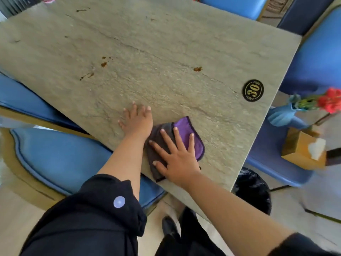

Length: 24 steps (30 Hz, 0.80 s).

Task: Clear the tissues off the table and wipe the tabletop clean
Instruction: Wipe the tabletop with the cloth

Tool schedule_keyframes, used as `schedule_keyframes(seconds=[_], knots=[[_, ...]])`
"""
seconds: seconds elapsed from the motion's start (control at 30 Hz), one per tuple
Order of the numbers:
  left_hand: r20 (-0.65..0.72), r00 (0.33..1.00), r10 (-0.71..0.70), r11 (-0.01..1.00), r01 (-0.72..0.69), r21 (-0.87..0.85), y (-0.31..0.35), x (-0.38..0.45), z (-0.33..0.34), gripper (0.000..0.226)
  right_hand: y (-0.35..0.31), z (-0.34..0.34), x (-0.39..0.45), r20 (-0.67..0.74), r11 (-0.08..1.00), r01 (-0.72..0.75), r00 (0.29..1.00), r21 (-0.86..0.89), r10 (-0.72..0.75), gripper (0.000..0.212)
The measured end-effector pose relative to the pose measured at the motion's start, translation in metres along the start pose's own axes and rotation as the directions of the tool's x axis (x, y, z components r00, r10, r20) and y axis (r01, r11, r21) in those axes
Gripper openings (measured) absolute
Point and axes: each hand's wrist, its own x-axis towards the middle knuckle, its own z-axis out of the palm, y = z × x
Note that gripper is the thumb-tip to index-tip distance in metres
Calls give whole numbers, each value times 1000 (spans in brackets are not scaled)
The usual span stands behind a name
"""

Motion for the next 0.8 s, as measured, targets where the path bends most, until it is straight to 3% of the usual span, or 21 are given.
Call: schedule_keyframes(seconds=[0.07, 0.17, 0.2, 0.27, 0.33, 0.4, 0.43, 0.5, 0.57, 0.63, 0.7, 0.8], knots=[[2, 1000, 29, 997, -29, 71, 5, -10, 9, 53, 4, 8, -40, 14, 987, 159, 987, -31, -159, 58], [15, 992, 125, 968, -125, 218, 13, -28, 29, 58, 50, 12, -81, 42, 974, 214, 977, -81, -211, 59], [15, 990, 143, 956, -142, 256, 14, -32, 35, 61, 66, 9, -88, 40, 980, 172, 985, -99, -169, 59], [-7, 988, 157, 941, -147, 304, 14, -35, 45, 64, 92, 2, -83, 16, 994, -51, 998, -94, 53, 60], [-22, 987, 161, 935, -145, 323, 13, -36, 48, 64, 95, -6, -64, 12, 936, -353, 935, -2, 353, 62], [-29, 987, 159, 937, -142, 320, 14, -37, 47, 63, 72, -8, -50, 29, 880, -473, 881, 30, 473, 61], [-34, 987, 157, 945, -140, 297, 16, -38, 45, 62, 56, -6, -50, 20, 904, -426, 905, 31, 426, 61], [-59, 984, 166, 958, -147, 246, 21, -37, 42, 59, 37, 3, -68, -20, 988, -154, 988, 5, 154, 59], [-79, 972, 223, 946, -196, 259, 26, -31, 39, 57, 48, 10, -90, -4, 991, 119, 993, -60, -119, 59], [-70, 956, 286, 925, -257, 279, 33, -21, 36, 55, 74, 10, -93, -5, 973, 212, 977, -91, -213, 59], [-65, 950, 306, 926, -282, 249, 40, -11, 36, 53, 95, 5, -78, -11, 993, 82, 997, -91, -83, 61], [-103, 939, 330, 930, -304, 206, 46, 1, 38, 50, 117, -9, -24, -27, 952, -307, 951, -7, 307, 62]])
